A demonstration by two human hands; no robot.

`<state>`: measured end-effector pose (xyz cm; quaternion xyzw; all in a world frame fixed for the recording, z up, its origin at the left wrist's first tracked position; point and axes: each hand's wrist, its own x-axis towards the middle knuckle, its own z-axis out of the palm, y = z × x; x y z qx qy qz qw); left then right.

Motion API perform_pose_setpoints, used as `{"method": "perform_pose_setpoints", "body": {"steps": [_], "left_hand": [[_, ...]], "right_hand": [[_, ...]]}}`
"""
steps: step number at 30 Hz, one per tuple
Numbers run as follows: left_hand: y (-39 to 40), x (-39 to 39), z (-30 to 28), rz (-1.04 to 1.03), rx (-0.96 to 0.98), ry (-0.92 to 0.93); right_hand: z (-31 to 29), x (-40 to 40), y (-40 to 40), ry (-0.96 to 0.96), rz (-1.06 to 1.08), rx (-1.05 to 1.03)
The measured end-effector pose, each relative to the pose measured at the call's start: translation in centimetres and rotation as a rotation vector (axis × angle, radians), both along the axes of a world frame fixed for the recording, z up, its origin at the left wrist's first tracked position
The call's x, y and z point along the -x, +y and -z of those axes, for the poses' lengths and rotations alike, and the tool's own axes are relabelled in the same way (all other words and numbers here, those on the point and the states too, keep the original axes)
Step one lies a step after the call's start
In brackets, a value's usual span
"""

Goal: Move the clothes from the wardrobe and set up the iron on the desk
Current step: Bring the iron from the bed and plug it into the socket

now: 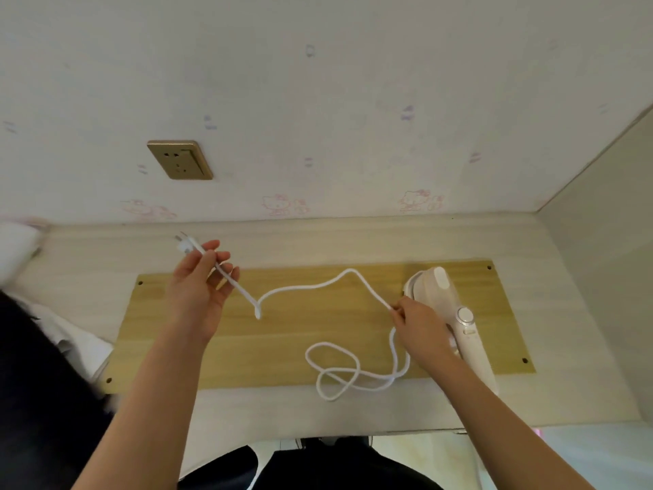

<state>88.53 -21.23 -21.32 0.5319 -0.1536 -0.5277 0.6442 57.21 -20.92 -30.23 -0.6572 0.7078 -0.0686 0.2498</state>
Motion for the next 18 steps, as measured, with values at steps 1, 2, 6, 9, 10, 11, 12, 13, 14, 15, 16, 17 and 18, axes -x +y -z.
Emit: {"method": "perform_pose_setpoints", "body": {"steps": [1, 2, 6, 9, 10, 11, 12, 13, 14, 15, 16, 17, 18], "left_hand": [[0.1, 0.2, 0.0, 0.013, -0.002, -0.022], [0.3, 0.5, 0.0, 0.024, -0.006, -0.052], [1.1, 1.7, 0.2, 0.073, -0.029, -0.222], [1.7, 2.1, 0.3, 0.133, -0.035, -0.353], [1.8, 2.2, 0.2, 0.155, -0.037, -0.397], [2.0, 2.1, 0.1, 0.175, -0.04, -0.444], [2.1, 2.0, 0.0, 0.194, -0.041, -0.488], [2.3, 1.8, -0.1, 0.211, -0.039, -0.527], [2.4, 1.5, -0.2, 0.231, -0.031, -0.56], [2.6, 1.2, -0.4, 0.252, -0.021, -0.591], [2.8, 0.8, -0.5, 0.278, -0.01, -0.621], [3.0, 0.3, -0.5, 0.303, -0.002, -0.648], [3.3, -0.2, -0.6, 0.328, 0.003, -0.664]], "right_hand": [[0.1, -0.1, -0.3, -0.007, -0.004, -0.006], [0.1, -0.3, -0.8, -0.016, -0.009, -0.013], [-0.9, -2.1, -3.4, -0.06, -0.074, -0.04], [-2.7, -5.4, -5.3, -0.161, -0.196, -0.038], [-3.6, -6.7, -5.8, -0.21, -0.211, -0.043], [-4.4, -8.1, -6.1, -0.268, -0.215, -0.048], [-5.3, -9.5, -6.3, -0.335, -0.21, -0.065], [-6.1, -11.0, -6.5, -0.423, -0.198, -0.096], [-6.9, -12.4, -6.6, -0.528, -0.174, -0.144], [-7.6, -13.8, -6.6, -0.64, -0.14, -0.207], [-8.2, -15.2, -6.7, -0.744, -0.1, -0.287], [-8.7, -16.4, -6.7, -0.835, -0.062, -0.373], [-9.0, -17.5, -6.8, -0.907, -0.023, -0.452]]}}
